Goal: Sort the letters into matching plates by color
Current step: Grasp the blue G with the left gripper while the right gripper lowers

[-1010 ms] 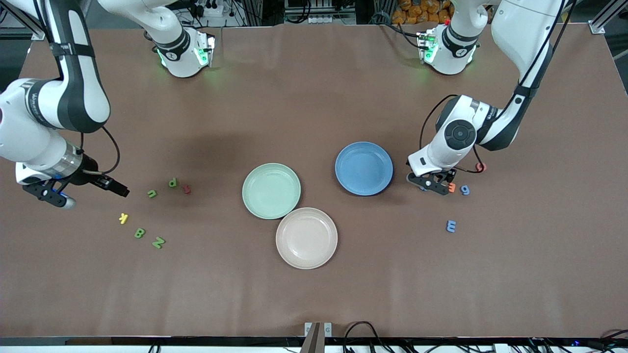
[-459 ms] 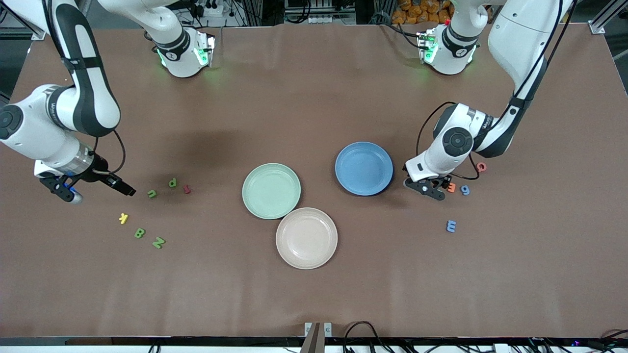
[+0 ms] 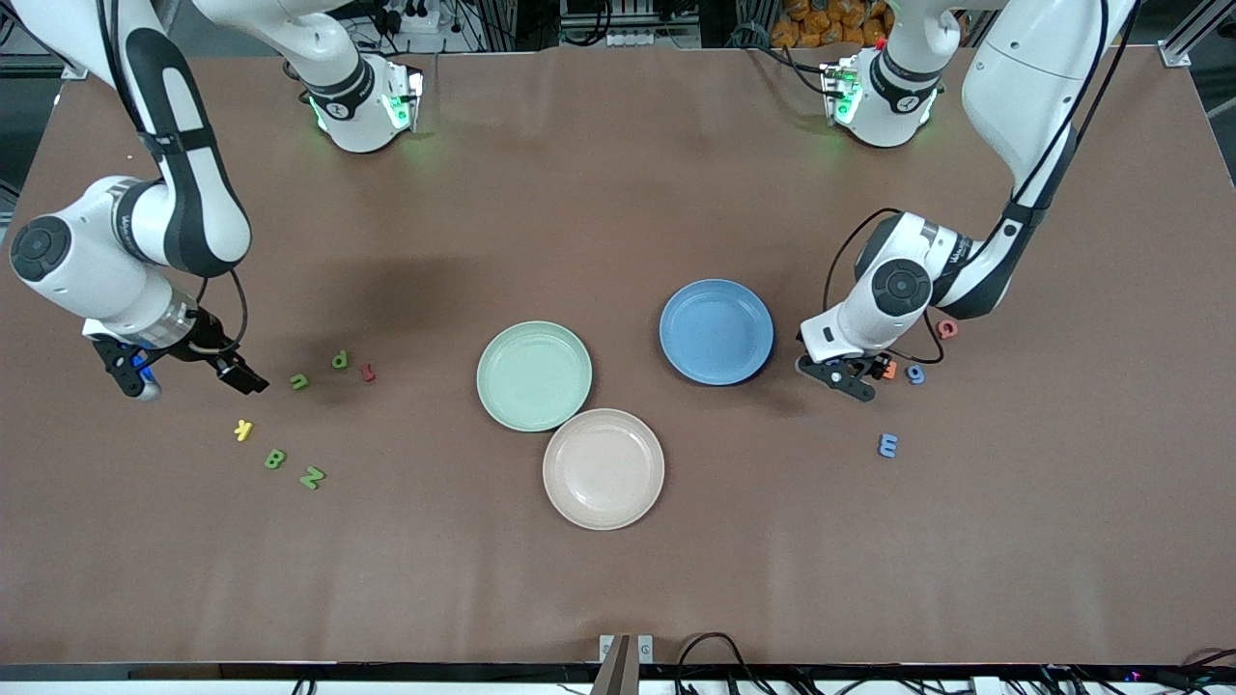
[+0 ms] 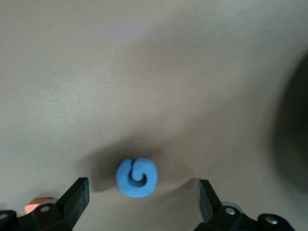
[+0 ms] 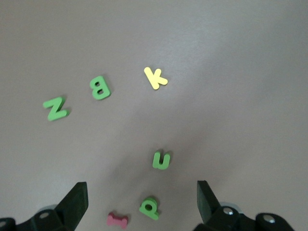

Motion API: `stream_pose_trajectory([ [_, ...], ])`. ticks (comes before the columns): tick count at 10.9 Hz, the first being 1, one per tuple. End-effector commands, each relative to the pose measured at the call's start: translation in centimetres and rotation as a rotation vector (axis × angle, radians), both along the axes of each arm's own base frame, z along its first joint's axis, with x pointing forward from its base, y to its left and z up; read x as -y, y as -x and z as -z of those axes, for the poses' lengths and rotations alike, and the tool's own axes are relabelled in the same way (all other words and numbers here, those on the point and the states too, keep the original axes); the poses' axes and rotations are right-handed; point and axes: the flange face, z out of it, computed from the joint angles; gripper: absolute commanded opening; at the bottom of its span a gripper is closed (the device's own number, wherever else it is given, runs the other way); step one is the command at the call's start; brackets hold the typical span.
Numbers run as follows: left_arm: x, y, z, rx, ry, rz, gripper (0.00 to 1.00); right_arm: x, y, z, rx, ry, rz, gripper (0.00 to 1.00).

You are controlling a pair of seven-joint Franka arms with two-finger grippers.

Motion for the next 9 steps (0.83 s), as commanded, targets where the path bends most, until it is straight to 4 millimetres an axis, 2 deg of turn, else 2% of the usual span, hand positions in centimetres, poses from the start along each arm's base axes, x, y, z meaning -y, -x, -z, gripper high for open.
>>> stream_pose_trajectory([
  [1, -0.7, -0.7, 0.2, 0.026, -0.002, 0.024, 1.0, 0.2, -0.4, 1.9, 0.014, 0.008, 0.15, 1.0],
  [3, -0.7, -0.8, 0.2, 0.025, 0.003, 0.01, 1.0, 0.3, -0.6, 2.8, 0.01, 0.013, 0.226, 1.0],
  [4, -0.7, -0.8, 0.2, 0.027, 0.004, -0.002, 0.9, 0.3, -0.6, 3.3, 0.007, 0.016, 0.244, 1.0],
  [5, -0.5, -0.8, 0.1, 0.033, 0.01, -0.018, 0.39, 0.3, -0.7, 4.0, 0.011, 0.024, 0.263, 1.0],
  [6, -0.5, -0.9, 0.0, 0.038, 0.009, -0.044, 0.0, 0.4, -0.6, 5.0, 0.007, 0.029, 0.277, 1.0],
  [9, -0.5, -0.9, 0.0, 0.041, 0.011, -0.048, 0.0, 0.5, -0.7, 6.6, 0.012, -0.012, 0.356, 1.0],
])
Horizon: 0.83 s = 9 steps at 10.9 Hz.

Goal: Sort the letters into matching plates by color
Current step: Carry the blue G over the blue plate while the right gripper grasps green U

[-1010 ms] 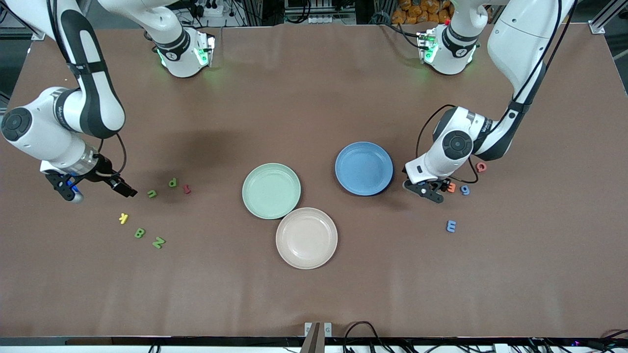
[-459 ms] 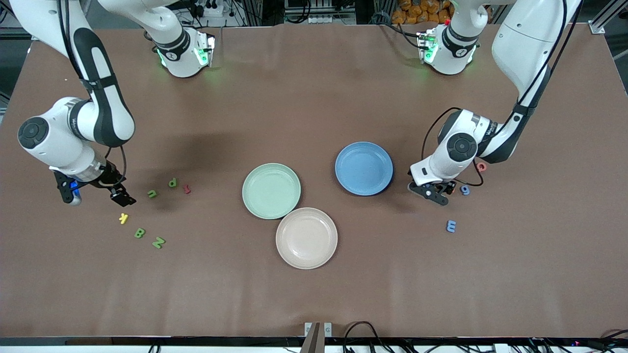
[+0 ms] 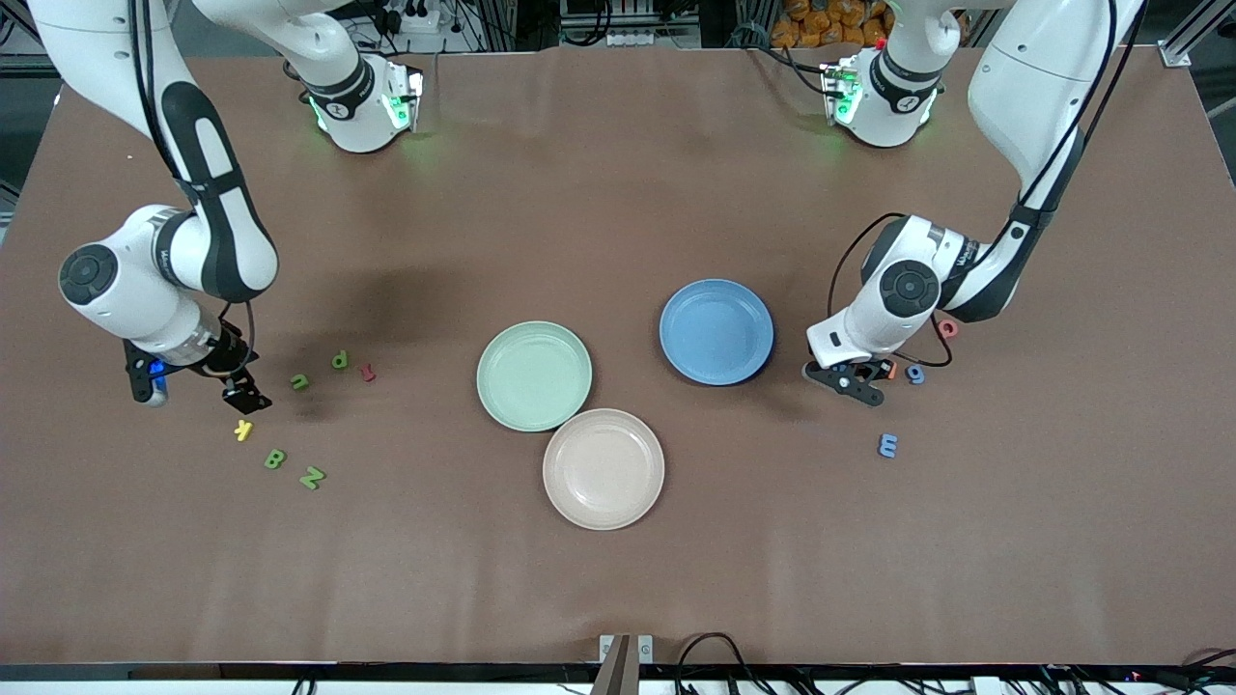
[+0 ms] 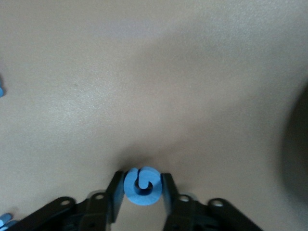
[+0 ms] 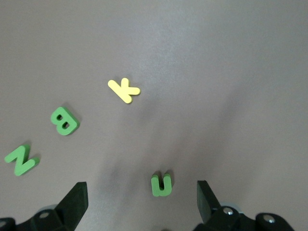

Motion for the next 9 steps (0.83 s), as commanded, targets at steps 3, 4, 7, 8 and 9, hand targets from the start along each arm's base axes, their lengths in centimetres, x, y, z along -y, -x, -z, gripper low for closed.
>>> stream_pose_trajectory([
  [3, -0.1, -0.3, -0.1, 0.019, 0.002, -0.036, 0.0, -0.6, -0.7, 2.8, 0.017, -0.063, 0.128, 1.0],
  [4, 0.1, -0.6, -0.4, 0.03, 0.005, -0.066, 0.0, -0.9, -0.7, 3.5, 0.013, -0.06, 0.125, 1.0],
  [7, 0.7, -1.9, -2.6, 0.075, 0.022, -0.109, 0.0, -1.1, -0.4, 5.5, 0.005, -0.053, 0.14, 1.0],
  [8, 0.8, -2.1, -3.0, 0.083, 0.027, -0.121, 0.0, -1.2, -0.3, 5.9, 0.0, -0.049, 0.137, 1.0],
  [9, 0.7, -2.2, -3.5, 0.089, 0.028, -0.123, 0.0, -1.2, -0.3, 5.9, 0.0, -0.05, 0.139, 1.0],
])
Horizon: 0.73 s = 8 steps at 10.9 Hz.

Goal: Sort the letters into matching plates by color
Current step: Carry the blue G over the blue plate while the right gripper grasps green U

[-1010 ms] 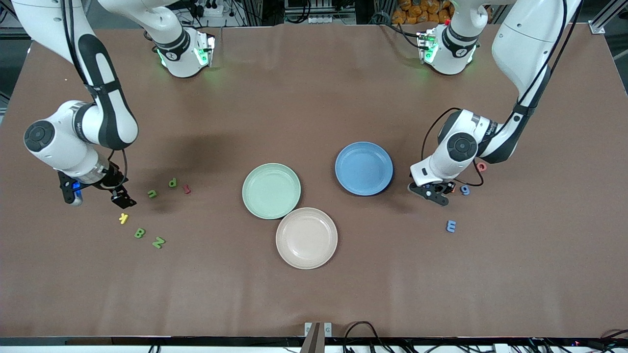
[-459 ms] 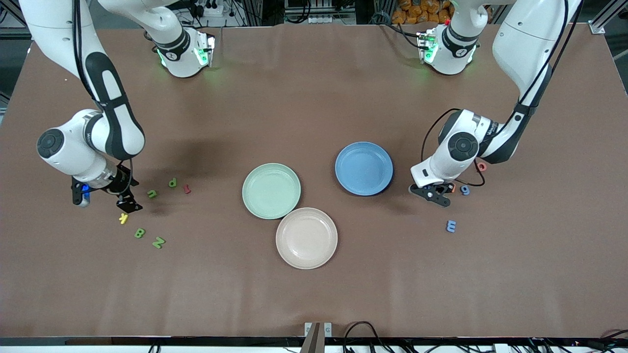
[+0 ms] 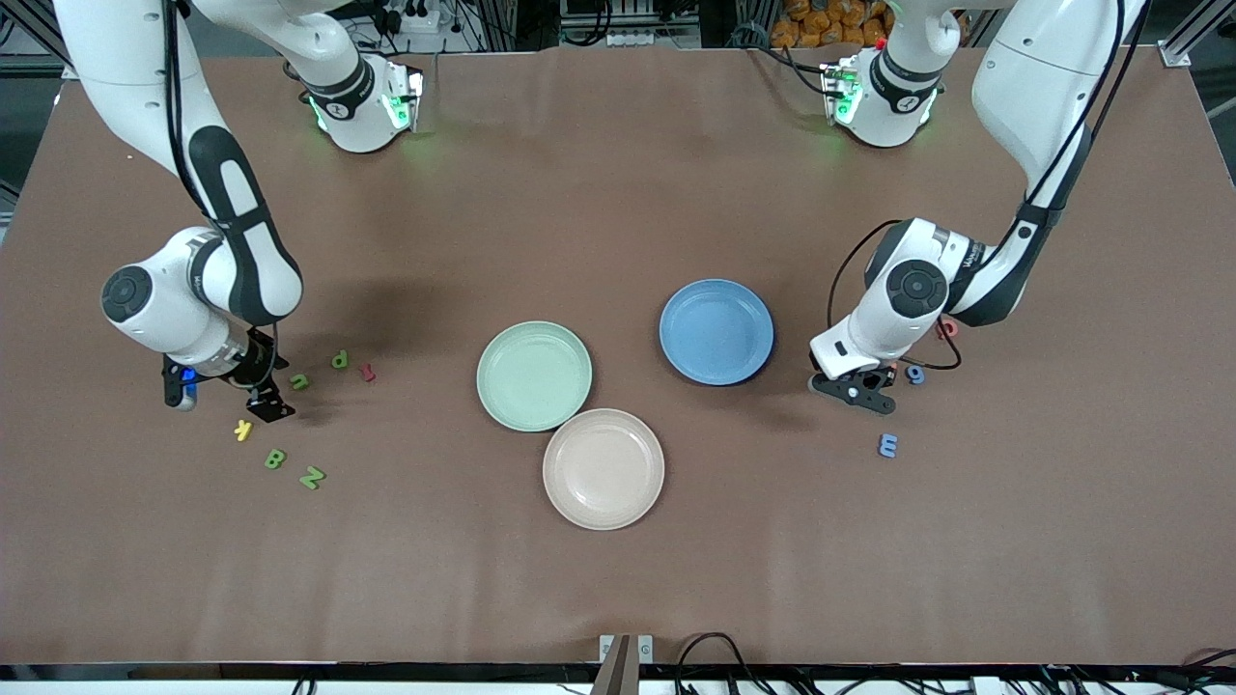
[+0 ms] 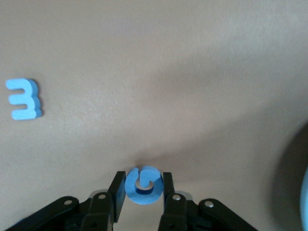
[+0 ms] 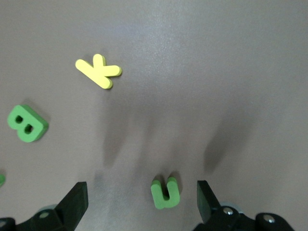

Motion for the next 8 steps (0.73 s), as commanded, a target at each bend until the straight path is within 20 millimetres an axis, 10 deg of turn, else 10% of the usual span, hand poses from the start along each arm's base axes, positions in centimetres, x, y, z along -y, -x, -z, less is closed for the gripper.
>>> stream_pose_trajectory([
  [1, 1.0, -0.1, -1.5, 0.021, 0.019, -0.032, 0.0, -0.2, -0.3, 0.7, 0.007, -0.004, 0.025, 1.0],
  [8, 2.2, -0.4, -2.3, 0.021, 0.054, -0.083, 0.0, -0.8, 0.1, 1.5, -0.01, -0.003, 0.018, 1.0],
])
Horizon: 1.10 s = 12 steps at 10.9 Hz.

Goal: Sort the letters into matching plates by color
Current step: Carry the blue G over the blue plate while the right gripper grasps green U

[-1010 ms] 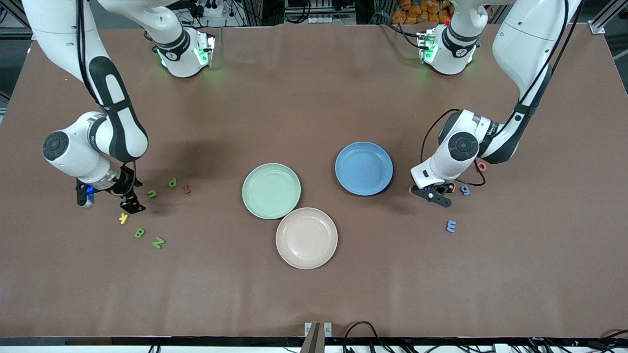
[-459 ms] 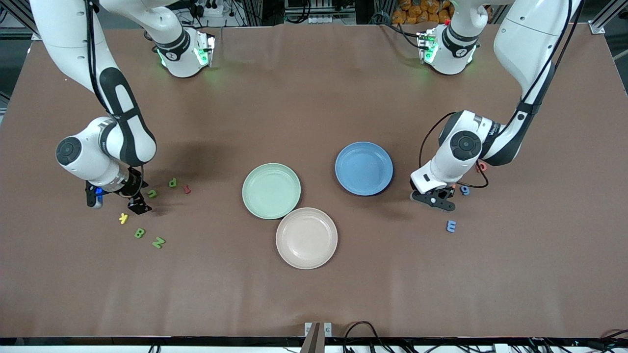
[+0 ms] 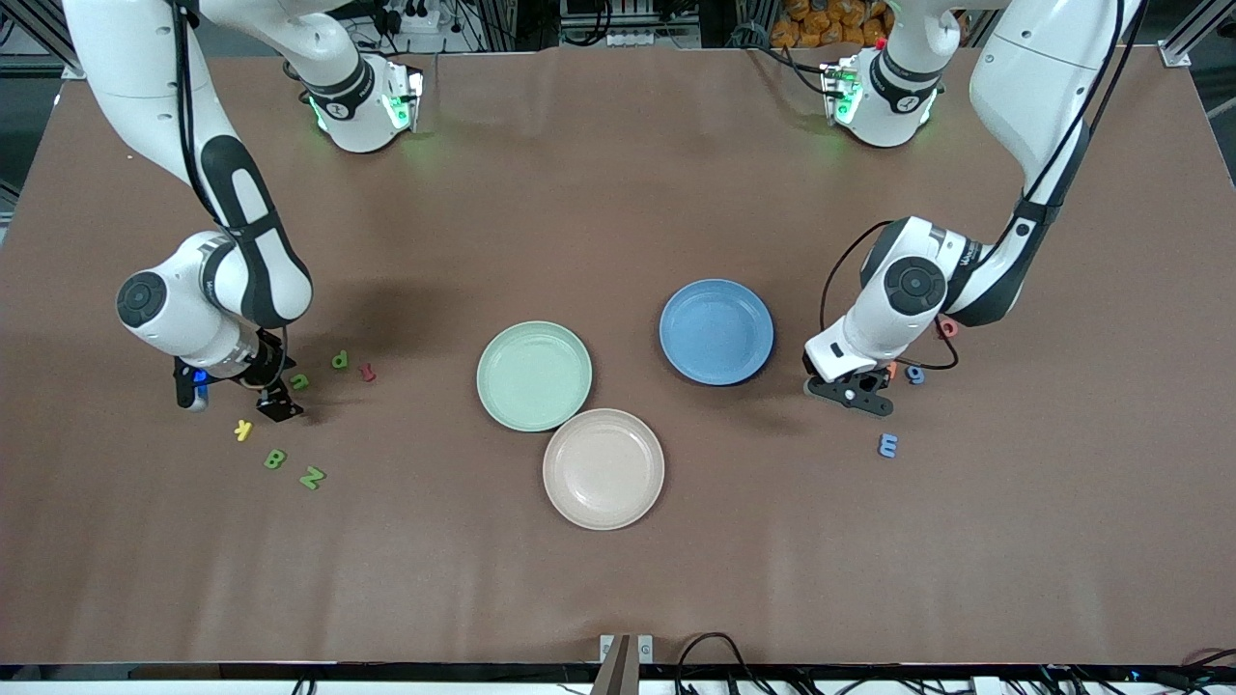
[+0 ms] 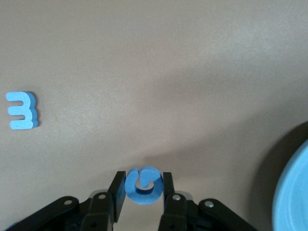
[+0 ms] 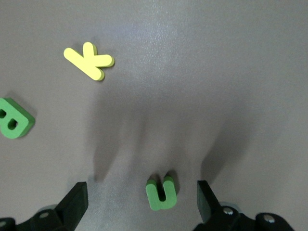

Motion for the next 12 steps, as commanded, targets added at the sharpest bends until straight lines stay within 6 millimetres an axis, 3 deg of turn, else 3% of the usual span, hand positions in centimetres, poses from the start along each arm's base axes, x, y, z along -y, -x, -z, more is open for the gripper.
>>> stream_pose_trajectory([
  [1, 2.2, 0.3, -1.4, 0.004, 0.039, -0.069, 0.0, -0.2, -0.1, 0.3, 0.006, -0.005, 0.023, 1.0],
  [2, 3.6, 0.8, -1.9, -0.009, 0.043, -0.086, 0.0, -0.2, 0.0, 0.3, 0.006, -0.005, 0.022, 1.0],
  [4, 6.0, 0.2, -4.1, -0.052, 0.022, -0.124, 0.0, -0.2, 0.2, 0.5, 0.002, -0.005, 0.017, 0.9],
  [6, 9.9, 1.2, -6.1, -0.09, 0.017, -0.185, 0.0, -0.4, 0.2, 0.5, 0.001, -0.005, 0.012, 0.84],
  [9, 16.0, 5.3, -5.5, -0.116, 0.017, -0.226, 0.0, -0.8, 0.5, 0.7, -0.006, -0.006, 0.006, 0.77],
  [12, 19.4, 8.5, -2.5, -0.158, -0.016, -0.209, 0.0, -1.1, 1.1, 0.8, -0.015, -0.008, 0.0, 0.72],
])
